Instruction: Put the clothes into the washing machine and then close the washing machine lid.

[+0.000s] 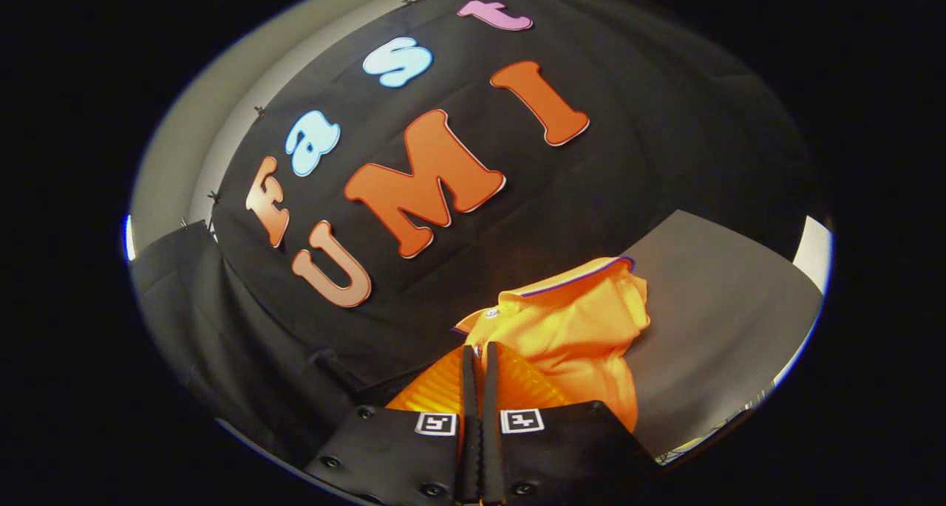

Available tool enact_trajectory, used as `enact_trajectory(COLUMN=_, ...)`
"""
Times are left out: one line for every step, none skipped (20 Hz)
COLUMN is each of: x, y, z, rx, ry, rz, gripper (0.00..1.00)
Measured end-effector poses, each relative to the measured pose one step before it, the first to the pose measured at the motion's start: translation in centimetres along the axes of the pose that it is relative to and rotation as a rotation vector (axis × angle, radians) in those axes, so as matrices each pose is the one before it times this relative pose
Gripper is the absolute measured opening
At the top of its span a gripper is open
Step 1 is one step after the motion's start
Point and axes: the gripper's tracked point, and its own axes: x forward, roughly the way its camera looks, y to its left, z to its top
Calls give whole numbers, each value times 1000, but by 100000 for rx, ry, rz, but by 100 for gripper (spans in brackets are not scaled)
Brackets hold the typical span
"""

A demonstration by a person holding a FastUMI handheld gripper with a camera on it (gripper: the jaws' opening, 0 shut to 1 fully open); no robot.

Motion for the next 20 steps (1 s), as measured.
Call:
enact_trajectory(x=144, y=1196, z=68, rx=-187, ry=-595, rz=1472, gripper=8)
enact_trajectory(x=-126, y=1249, z=-147, rx=151, ry=-517, rz=1371, gripper=8)
enact_trajectory(x=180, y=1359, z=-164, rx=463, ry=-207, rz=1946, gripper=8)
enact_trajectory(x=200, y=1307, z=-246, rx=343, ry=-359, rz=1916, gripper=8)
enact_trajectory(x=381, y=1241, z=-292, rx=-191, ry=196, rz=1732, gripper=8)
enact_trajectory(x=198, y=1312, z=-465, rx=-899, ry=-100, rz=1364, gripper=8)
enact_trajectory(x=235, y=1230, z=-518, rx=-801, ry=507, rz=1428, gripper=8)
enact_trajectory(x=427, y=1494, z=-730, rx=-242, ry=1142, rz=2482, gripper=8)
enact_trajectory(x=704, y=1511, z=-696, rx=-25, ry=597, rz=2305, gripper=8)
enact_trajectory(x=429, y=1577, z=-1068, rx=-868, ry=1846, rz=2819, gripper=8)
enact_trajectory(x=606, y=1180, z=-1052, rx=-1363, ry=1452, rz=1847, gripper=8)
enact_trajectory(x=849, y=1140, z=-1286, rx=-696, ry=2219, rz=1732, gripper=8)
enact_trajectory(x=764, y=1219, z=-1301, rx=-365, ry=2113, rz=2025, gripper=8)
enact_trajectory(x=1105, y=1153, z=-1299, rx=-203, ry=1755, rz=2301, gripper=8)
enact_trajectory(x=1094, y=653, z=-1492, rx=-230, ry=1911, rz=1420, gripper=8)
enact_trajectory(x=1301, y=301, z=-1576, rx=-106, ry=2417, rz=592, gripper=8)
enact_trajectory(x=1310, y=175, z=-1594, rx=582, ry=2799, rz=361, gripper=8)
enact_trajectory(x=1162, y=-130, z=-1581, rx=650, ry=2958, rz=-107, gripper=8)
enact_trajectory(x=1292, y=-113, z=-1388, rx=369, ry=1901, rz=-526, gripper=8)
enact_trajectory(x=1349, y=-391, z=-1412, rx=320, ry=2163, rz=-674, gripper=8)
